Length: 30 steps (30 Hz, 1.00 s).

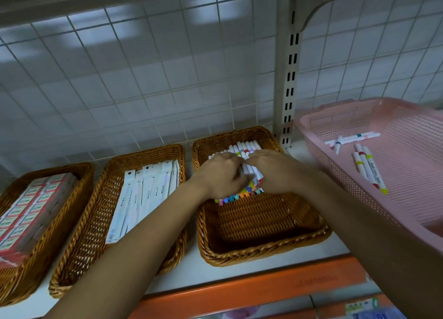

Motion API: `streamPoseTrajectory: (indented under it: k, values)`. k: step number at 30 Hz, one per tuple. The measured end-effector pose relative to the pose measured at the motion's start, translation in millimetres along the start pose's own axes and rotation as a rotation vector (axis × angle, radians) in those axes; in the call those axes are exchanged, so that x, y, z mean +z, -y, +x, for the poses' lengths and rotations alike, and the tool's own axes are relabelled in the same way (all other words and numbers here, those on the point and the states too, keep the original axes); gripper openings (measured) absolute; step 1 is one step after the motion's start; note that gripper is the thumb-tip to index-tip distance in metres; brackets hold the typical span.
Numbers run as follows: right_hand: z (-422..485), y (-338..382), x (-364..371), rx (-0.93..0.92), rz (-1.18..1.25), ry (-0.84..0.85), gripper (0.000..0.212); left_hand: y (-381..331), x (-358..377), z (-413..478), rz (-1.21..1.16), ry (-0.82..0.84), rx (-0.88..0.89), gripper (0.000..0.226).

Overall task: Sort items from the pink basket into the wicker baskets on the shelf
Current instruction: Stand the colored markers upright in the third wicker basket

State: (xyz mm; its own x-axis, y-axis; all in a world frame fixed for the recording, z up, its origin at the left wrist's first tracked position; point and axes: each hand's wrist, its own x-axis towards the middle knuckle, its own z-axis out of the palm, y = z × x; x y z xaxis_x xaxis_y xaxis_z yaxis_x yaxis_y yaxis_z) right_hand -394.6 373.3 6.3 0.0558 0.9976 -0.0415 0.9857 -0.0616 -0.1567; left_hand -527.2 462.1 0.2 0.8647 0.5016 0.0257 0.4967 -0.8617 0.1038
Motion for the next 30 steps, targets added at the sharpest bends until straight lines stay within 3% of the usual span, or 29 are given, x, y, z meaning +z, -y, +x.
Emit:
streamPoseTrajectory:
  k: [4,9,12,17,27,30]
  values:
    - [-1.2,-0.5,1.6,0.006,-0.087,0.040,0.055,-9.8,1.9,-5.5,0.098,0.126,-0.040,0.086]
    - [-6.7,1.8,2.3,0.013,-0.204,0.003,0.061,-10.8,2.3,-3.3,0.054,0.104,-0.038,0.087]
    - [-11.8,2.1,3.8,0.027,-0.335,-0.026,0.051,-12.9,2.8,-3.5,0.061,0.115,-0.046,0.089]
    - [-10.0,-5.0,7.0,0.053,-0.292,-0.079,0.037,-16.2,2.2,-3.7,0.069,0.132,-0.044,0.084]
    - [-10.3,-11.4,7.4,0.032,-0.263,-0.087,0.043,-21.1,6.4,-3.8,0.135,0.103,-0.073,0.087]
    - [-14.8,-8.7,6.8,0.032,-0.247,-0.070,0.054,-24.2,6.4,-4.2,0.146,0.108,-0.087,0.090]
